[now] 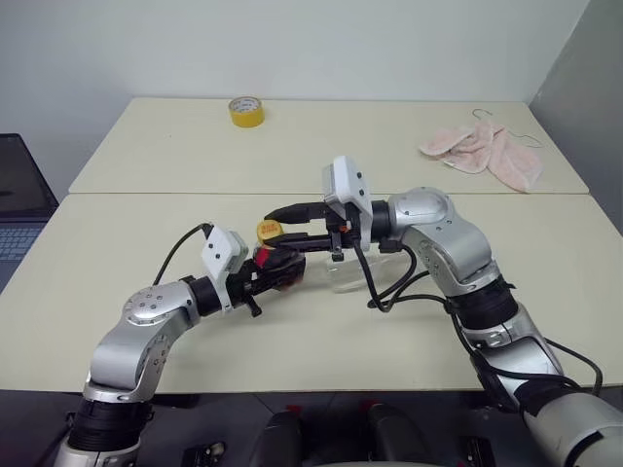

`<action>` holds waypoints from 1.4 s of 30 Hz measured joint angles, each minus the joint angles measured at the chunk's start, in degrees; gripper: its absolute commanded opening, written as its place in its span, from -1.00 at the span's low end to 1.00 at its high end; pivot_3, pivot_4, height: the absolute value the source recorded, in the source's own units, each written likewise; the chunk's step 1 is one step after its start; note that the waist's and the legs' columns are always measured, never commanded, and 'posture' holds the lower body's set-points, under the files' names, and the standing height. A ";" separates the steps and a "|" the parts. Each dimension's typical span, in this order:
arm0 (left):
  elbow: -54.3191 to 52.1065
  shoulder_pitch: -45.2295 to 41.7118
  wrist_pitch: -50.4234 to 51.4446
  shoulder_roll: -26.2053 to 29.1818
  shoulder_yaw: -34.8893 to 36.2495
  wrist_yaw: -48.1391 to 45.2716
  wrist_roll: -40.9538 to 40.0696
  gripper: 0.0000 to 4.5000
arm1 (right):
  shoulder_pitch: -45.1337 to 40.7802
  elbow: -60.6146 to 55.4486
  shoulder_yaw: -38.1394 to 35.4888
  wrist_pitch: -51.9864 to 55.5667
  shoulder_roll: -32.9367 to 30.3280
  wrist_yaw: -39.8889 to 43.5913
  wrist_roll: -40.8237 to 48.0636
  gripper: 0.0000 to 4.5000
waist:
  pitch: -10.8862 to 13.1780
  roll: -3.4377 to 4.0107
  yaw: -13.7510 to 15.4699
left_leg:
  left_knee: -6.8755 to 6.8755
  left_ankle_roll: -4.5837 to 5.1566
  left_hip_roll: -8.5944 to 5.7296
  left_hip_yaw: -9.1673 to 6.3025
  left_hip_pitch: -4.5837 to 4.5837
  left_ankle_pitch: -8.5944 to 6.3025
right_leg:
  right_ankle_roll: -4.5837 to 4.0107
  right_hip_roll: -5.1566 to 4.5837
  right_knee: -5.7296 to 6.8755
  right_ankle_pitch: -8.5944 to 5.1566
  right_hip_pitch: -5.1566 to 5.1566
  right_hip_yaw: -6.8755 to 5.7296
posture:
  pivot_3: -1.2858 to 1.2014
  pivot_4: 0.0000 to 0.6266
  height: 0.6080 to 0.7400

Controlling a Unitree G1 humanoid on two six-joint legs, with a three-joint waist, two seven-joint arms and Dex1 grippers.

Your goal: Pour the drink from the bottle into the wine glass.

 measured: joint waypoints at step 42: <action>0.09 1.98 -0.26 -15.35 -1.36 30.05 15.23 -0.60 | 5.83 -11.72 -1.26 29.05 15.02 -38.00 -0.70 0.47 | -0.01 -0.01 0.03 | -0.02 -0.28 0.03 0.00 -0.04 0.15 | -0.03 0.00 0.04 0.01 -0.06 -0.05 | 0.03 -0.52 1.00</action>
